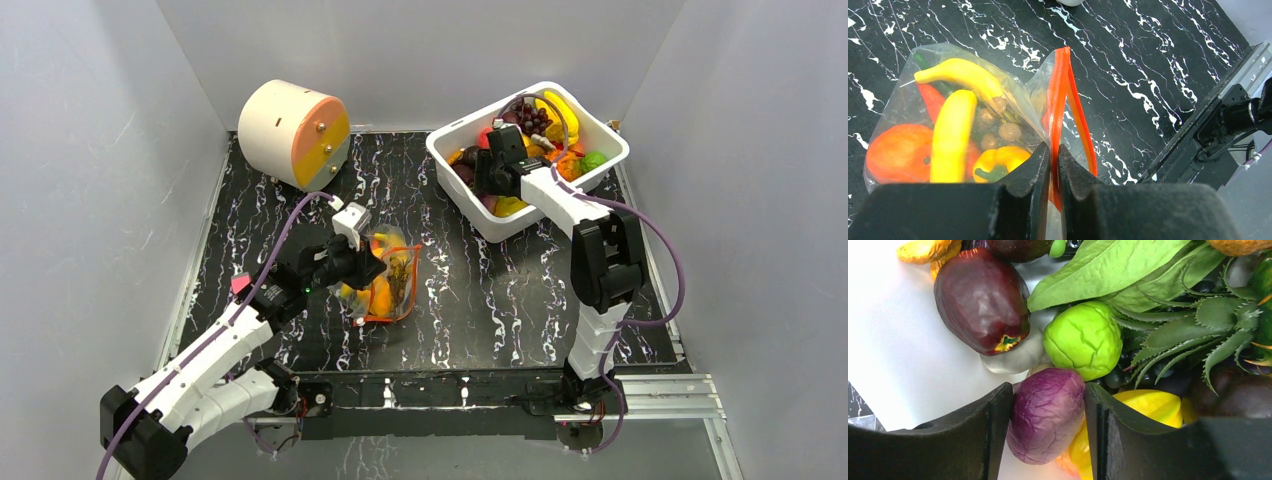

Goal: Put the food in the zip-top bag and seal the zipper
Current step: Pick up the fake vegetable from the bin.

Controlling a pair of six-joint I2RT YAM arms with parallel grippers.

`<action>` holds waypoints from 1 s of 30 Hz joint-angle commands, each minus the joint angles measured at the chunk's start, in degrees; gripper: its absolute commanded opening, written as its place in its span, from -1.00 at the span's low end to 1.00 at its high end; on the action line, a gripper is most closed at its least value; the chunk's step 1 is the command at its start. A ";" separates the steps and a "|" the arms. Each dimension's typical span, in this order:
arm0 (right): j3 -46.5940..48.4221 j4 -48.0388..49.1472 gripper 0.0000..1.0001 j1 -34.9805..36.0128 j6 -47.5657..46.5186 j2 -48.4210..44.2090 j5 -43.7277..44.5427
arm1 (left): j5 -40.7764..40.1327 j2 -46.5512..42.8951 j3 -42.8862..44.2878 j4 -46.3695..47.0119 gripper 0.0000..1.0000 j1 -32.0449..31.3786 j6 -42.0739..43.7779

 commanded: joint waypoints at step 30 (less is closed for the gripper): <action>-1.12 -1.27 -0.33 0.93 -3.10 -9.86 8.33 | 0.68 -2.88 -0.27 1.94 -0.79 -0.21 0.19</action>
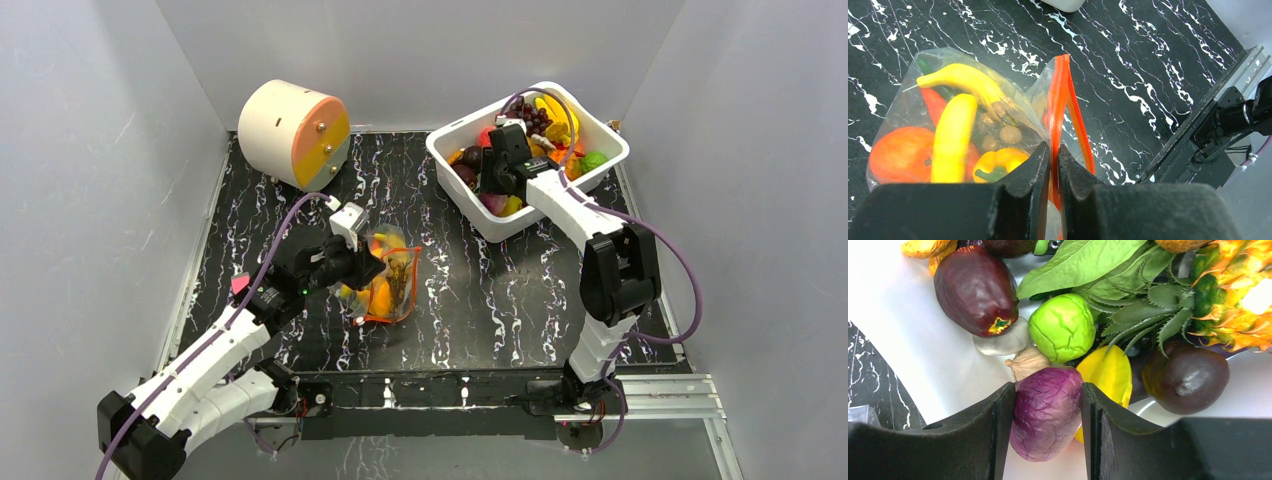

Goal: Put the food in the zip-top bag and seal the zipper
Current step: Pick up the fake vegetable from the bin.

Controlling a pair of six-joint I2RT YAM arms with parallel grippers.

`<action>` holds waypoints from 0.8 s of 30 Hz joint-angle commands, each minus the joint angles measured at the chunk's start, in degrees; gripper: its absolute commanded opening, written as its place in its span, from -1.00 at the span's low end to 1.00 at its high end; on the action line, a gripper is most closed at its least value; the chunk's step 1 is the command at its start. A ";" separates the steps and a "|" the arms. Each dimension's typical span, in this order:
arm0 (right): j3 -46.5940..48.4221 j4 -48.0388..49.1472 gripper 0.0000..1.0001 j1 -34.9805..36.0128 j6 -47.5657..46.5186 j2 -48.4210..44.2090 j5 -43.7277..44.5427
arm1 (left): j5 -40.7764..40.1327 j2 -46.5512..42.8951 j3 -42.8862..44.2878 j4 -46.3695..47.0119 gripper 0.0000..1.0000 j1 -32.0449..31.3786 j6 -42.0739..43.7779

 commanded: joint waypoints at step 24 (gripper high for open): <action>-2.79 2.01 -0.44 0.15 2.50 -22.19 -4.64 | -5.14 2.82 7.71 0.04 -0.83 -0.20 -7.67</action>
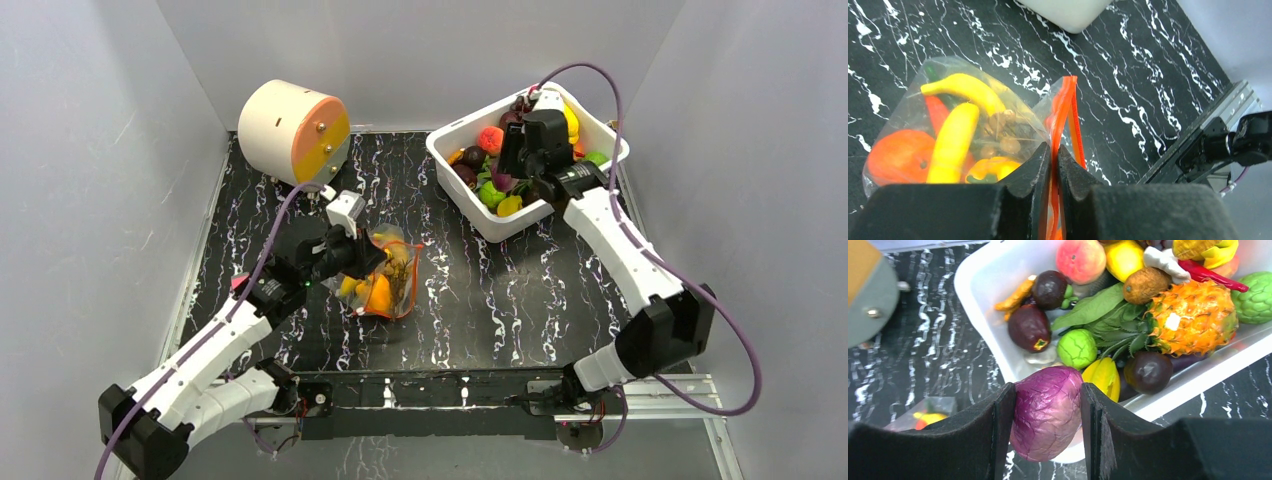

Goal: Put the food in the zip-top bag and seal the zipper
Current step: Pick up the fake vegetable from the bin.

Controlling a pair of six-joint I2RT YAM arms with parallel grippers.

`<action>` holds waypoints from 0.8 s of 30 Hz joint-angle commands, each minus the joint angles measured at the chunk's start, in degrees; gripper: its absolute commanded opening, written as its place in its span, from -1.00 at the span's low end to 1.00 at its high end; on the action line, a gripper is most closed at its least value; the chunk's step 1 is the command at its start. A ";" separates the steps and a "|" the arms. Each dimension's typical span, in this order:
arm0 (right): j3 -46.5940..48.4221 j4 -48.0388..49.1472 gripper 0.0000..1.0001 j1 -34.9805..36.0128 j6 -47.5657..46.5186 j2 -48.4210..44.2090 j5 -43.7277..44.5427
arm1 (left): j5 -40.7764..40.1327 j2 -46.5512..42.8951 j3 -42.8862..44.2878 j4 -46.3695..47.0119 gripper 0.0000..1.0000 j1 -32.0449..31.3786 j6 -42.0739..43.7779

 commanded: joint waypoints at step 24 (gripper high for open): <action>-27.39 27.06 -0.53 23.17 23.68 -22.04 -19.35 | -4.55 6.44 11.40 0.06 -0.85 -0.18 -10.90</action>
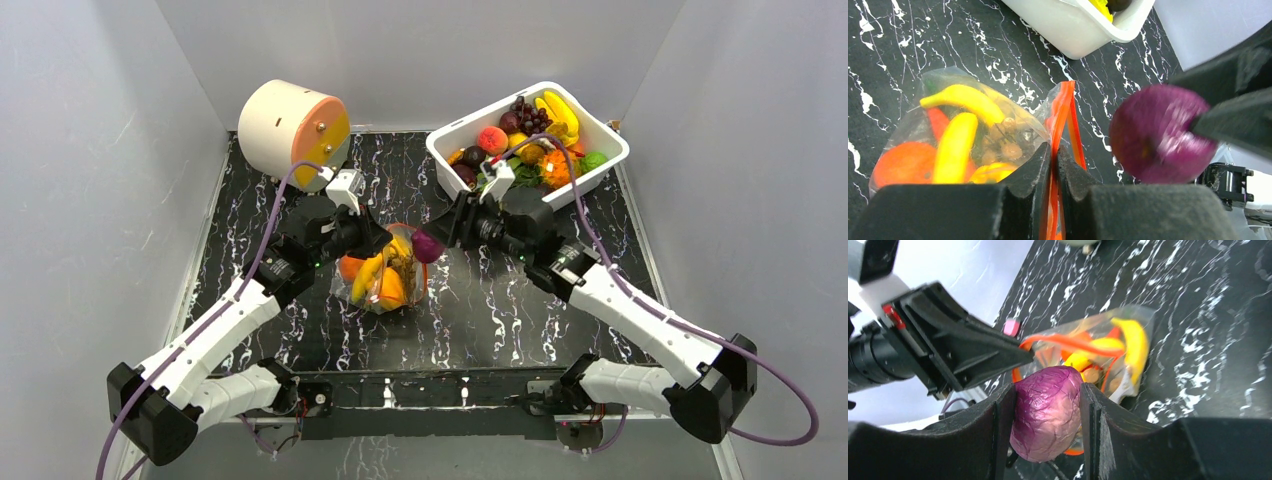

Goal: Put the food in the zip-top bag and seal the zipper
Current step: Place the fake vegetable in the zipper food storage bag.

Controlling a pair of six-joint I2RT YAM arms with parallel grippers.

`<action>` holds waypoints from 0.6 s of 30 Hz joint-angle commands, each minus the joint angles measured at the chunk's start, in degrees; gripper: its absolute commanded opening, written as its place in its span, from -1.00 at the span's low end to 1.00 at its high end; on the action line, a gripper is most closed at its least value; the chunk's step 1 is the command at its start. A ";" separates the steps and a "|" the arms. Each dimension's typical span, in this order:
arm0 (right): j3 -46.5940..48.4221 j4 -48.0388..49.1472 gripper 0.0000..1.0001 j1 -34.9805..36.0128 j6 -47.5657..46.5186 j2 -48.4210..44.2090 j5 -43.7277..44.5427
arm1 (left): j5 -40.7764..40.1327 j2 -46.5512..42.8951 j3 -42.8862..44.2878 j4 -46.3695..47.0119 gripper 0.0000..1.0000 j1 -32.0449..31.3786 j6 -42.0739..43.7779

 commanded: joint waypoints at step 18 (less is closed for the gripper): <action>-12.39 26.17 -0.58 10.15 6.94 6.79 8.94 | 5.92 -5.97 1.63 4.11 -0.86 -0.20 -6.91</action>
